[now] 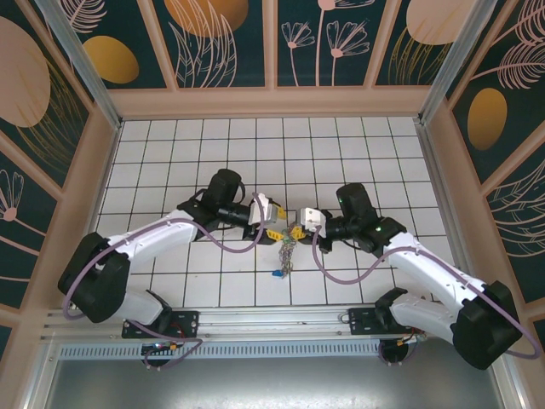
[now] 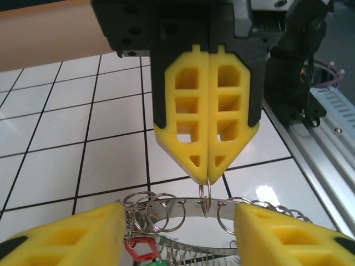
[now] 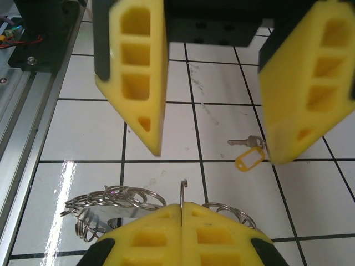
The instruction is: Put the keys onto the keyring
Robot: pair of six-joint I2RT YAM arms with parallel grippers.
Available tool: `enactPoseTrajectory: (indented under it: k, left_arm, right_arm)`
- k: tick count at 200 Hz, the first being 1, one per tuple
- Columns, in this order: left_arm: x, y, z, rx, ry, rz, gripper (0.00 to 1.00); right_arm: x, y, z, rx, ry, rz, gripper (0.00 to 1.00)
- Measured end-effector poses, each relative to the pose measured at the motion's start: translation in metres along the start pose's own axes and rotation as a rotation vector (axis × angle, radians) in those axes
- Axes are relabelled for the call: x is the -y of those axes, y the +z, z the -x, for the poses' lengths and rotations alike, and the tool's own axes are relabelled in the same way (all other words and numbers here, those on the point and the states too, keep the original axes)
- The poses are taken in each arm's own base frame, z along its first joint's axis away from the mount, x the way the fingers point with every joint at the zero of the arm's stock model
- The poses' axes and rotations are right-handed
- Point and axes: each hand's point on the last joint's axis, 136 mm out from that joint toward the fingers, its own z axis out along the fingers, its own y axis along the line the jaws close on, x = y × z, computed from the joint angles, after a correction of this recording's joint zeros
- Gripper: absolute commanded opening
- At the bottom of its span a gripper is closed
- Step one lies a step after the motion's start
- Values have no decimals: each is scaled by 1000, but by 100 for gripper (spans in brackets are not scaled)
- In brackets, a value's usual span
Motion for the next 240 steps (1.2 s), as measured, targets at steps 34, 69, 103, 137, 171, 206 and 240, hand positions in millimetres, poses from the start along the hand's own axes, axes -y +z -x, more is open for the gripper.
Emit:
enactPoseTrajectory:
  k: [34, 69, 103, 137, 171, 206, 240]
  left_arm:
    - [-1, 5, -11, -28, 1, -12, 35]
    - [-5, 5, -7, -12, -4, 5, 31]
    - [-3, 7, -4, -2, -3, -4, 31]
    - [-2, 10, -4, -4, -18, -10, 31]
    - [1, 14, -8, -11, -31, -24, 34]
    - [4, 15, -15, -38, -31, -39, 41]
    - [15, 9, -15, -55, -41, -54, 50]
  right_arm:
    - [0, -2, -2, 4, 17, -12, 0]
    - [2, -2, -1, 15, 15, -23, 0]
    - [4, -2, 1, 22, 7, -30, 0]
    - [3, -2, 0, 20, 18, -28, 0]
    - [3, -2, -3, 15, 32, -29, 0]
    - [3, -1, -4, 11, 35, -31, 0]
    - [5, -2, -4, 9, 32, -41, 0]
